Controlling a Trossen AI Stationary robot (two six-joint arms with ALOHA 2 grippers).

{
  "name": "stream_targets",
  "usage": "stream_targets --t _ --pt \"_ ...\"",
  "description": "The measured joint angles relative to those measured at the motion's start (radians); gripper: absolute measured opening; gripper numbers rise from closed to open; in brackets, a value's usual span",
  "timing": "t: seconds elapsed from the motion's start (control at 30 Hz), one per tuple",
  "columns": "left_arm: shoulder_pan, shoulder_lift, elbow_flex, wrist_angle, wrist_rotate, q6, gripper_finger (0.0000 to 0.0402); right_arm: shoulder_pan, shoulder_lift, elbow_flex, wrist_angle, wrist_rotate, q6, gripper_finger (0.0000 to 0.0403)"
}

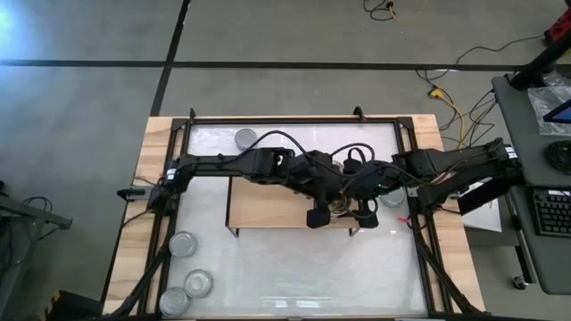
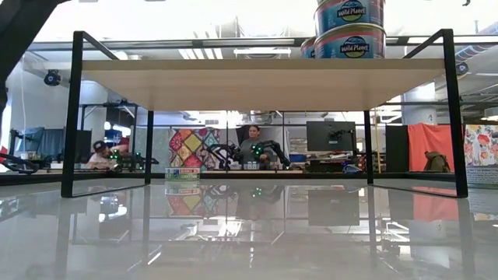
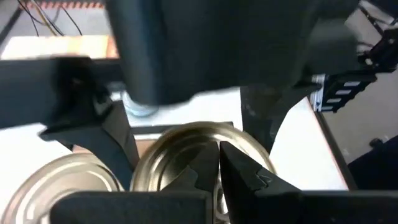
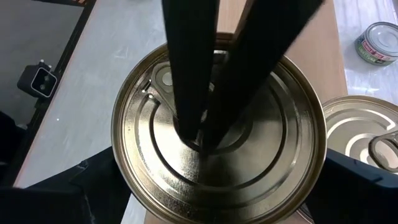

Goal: Stack canned seafood by type on shelf
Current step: Stack the blue-pink tuna can on top of the other blue-pink tuna can on the shelf

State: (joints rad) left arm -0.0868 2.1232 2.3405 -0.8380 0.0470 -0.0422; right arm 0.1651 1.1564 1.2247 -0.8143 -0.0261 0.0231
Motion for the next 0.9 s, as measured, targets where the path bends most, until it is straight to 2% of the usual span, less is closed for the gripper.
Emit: stream_targets --t 0.77,0.9 --pt "0.016 0.035 0.004 -0.063 0.016 0.015 0.0000 0.000 -0.008 -0.002 -0.020 0.000 0.028 0.0399" --pt "0.017 0.036 0.004 -0.068 0.014 0.023 0.0000 0.001 -0.009 0.033 -0.076 0.000 0.047 0.0400"
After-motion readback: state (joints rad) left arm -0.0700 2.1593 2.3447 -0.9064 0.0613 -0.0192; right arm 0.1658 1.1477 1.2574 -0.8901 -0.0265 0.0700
